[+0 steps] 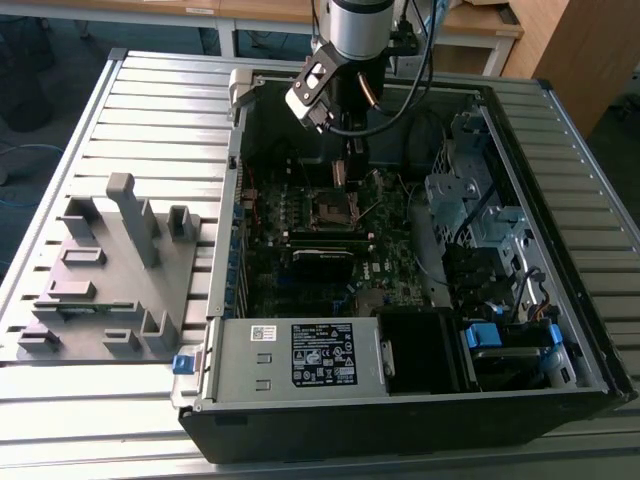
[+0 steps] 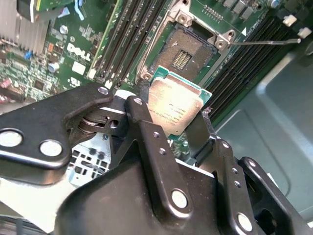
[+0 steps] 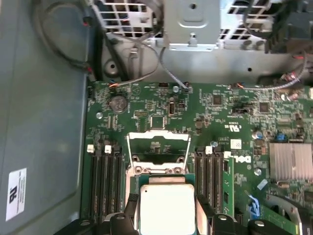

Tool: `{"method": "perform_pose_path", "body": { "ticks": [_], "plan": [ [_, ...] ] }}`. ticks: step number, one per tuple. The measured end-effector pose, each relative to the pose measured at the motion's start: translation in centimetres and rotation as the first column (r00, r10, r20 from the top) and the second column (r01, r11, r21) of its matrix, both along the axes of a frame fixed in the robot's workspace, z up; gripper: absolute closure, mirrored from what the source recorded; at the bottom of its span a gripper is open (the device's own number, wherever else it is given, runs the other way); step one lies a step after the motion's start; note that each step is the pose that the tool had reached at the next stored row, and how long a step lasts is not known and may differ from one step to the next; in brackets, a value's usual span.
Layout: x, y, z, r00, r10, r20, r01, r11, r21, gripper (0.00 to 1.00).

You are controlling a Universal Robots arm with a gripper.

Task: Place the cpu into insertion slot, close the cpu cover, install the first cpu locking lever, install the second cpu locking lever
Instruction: 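Place the cpu into insertion slot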

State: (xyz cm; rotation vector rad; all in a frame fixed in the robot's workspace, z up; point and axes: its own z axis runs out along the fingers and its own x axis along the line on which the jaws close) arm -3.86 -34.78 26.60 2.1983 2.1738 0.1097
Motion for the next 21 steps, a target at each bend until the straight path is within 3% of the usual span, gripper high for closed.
{"method": "perform_pose_path", "body": {
  "ticks": [7, 8, 11, 13, 21],
  "plan": [
    [0.00, 0.00, 0.00, 1.0000, -0.008, -0.0007, 0.008, 1.0000, -0.0001, 0.46],
    [0.00, 0.01, -0.02, 1.0000, -0.007, -0.0057, 0.007, 1.0000, 0.0001, 0.46],
    [0.00, 0.01, -0.06, 0.9995, -0.007, -0.0311, 0.007, 1.0000, -0.0004, 0.46],
    [0.00, 0.00, -0.07, 0.9991, -0.007, -0.0419, 0.007, 1.0000, -0.0007, 0.46],
    [0.00, 0.01, -0.18, 0.9991, -0.007, -0.0429, 0.007, 1.0000, -0.0001, 0.46]
  ]
}}
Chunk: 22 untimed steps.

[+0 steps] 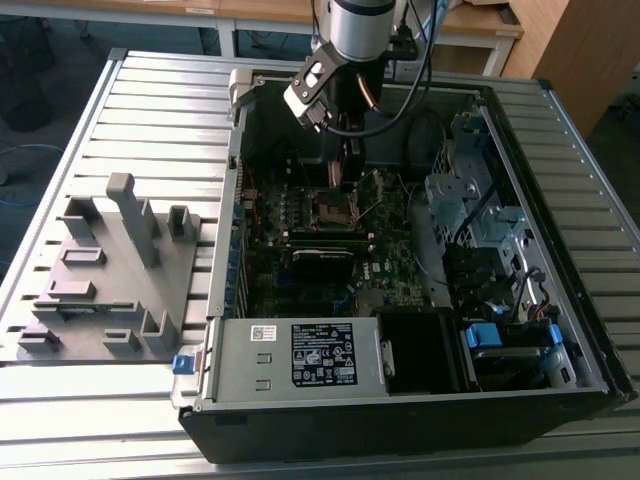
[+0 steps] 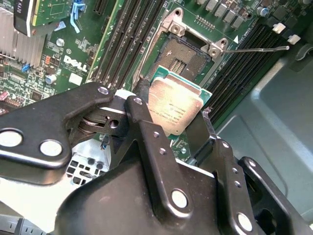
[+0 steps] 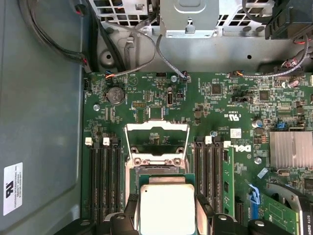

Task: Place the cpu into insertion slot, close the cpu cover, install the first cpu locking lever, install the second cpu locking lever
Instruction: 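Place the cpu into insertion slot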

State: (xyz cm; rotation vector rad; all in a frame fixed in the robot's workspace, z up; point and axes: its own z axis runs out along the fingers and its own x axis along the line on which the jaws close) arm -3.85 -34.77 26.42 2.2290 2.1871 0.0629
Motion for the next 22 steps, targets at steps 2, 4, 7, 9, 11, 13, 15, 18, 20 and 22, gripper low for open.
{"method": "perform_pose_path", "body": {
  "ticks": [2, 4, 7, 9, 11, 13, 15, 18, 20, 22],
  "plan": [
    [0.00, 0.00, -0.11, 1.0000, 0.000, -0.0002, 0.000, 1.0000, -0.0003, 0.46],
    [0.00, -0.01, -0.12, 1.0000, 0.000, -0.0003, 0.000, 1.0000, -0.0006, 0.46],
    [0.00, -0.01, -0.13, 1.0000, 0.000, -0.0002, 0.000, 1.0000, -0.0005, 0.46],
    [0.00, 0.00, -0.14, 1.0000, 0.000, -0.0002, 0.000, 1.0000, -0.0005, 0.46],
    [0.00, 0.00, -0.21, 1.0000, 0.000, 0.0001, 0.000, 1.0000, 0.0001, 0.46],
    [-0.01, -0.01, -0.38, 1.0000, 0.000, -0.0003, 0.000, 1.0000, -0.0006, 0.46],
    [-0.01, -0.01, -0.41, 1.0000, 0.000, -0.0002, 0.000, 1.0000, -0.0005, 0.46],
    [0.00, 0.00, -0.49, 1.0000, 0.000, 0.0000, 0.000, 1.0000, -0.0002, 0.46],
    [-0.01, -0.01, -0.49, 1.0000, 0.000, -0.0002, 0.000, 1.0000, -0.0005, 0.46],
    [-0.01, -0.01, -0.50, 1.0000, 0.000, -0.0001, 0.000, 1.0000, -0.0005, 0.46]
  ]
}}
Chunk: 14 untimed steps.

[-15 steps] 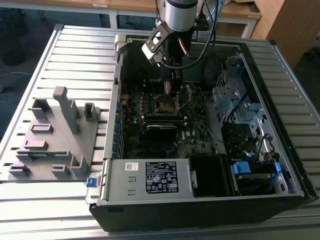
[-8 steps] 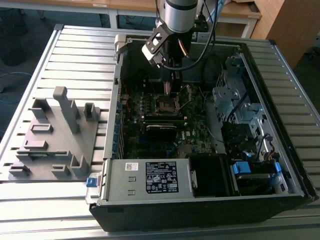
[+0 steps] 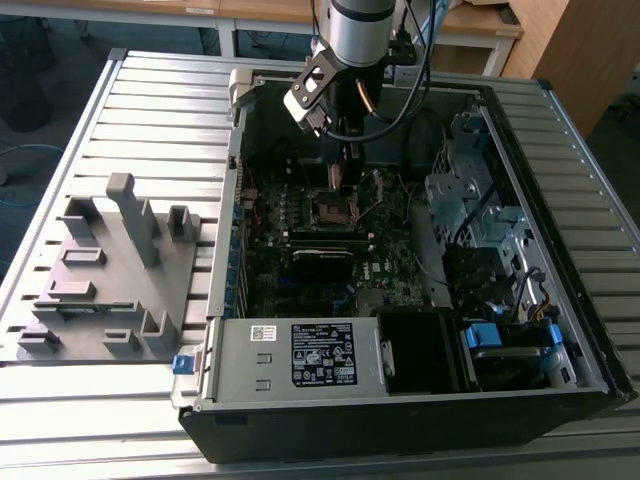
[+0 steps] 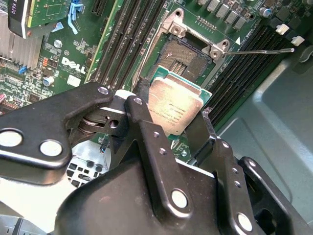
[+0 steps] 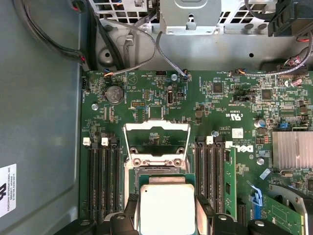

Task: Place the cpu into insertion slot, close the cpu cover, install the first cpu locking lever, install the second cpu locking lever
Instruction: 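Place the cpu into insertion slot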

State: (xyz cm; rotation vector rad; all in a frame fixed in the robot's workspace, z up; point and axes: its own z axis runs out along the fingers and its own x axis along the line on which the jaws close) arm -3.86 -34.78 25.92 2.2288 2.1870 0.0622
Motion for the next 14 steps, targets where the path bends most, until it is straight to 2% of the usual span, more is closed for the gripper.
{"method": "perform_pose_path", "body": {
  "ticks": [14],
  "plan": [
    [0.00, 0.00, -0.12, 1.0000, 0.000, 0.0000, 0.000, 1.0000, 0.0000, 0.46]
  ]
}}
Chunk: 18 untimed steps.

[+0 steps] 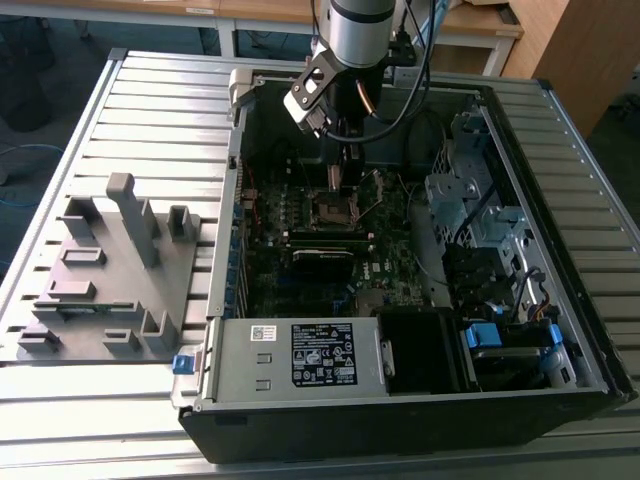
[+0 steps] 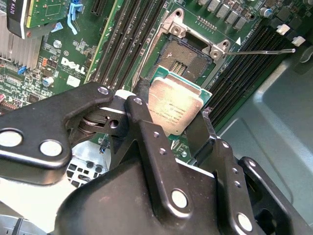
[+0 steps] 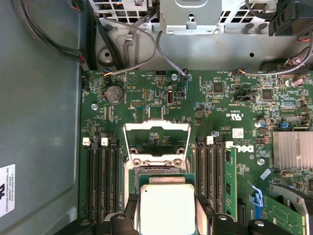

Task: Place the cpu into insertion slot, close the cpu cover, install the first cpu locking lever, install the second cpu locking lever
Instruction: 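Place the cpu into insertion slot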

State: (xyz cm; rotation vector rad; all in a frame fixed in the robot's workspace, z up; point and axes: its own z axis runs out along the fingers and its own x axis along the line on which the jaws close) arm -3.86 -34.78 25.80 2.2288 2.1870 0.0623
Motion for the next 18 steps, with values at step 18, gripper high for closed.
{"method": "perform_pose_path", "body": {
  "ticks": [18],
  "plan": [
    [0.00, 0.00, -0.35, 1.0000, 0.000, 0.0000, 0.000, 1.0000, 0.0001, 0.46]
  ]
}}
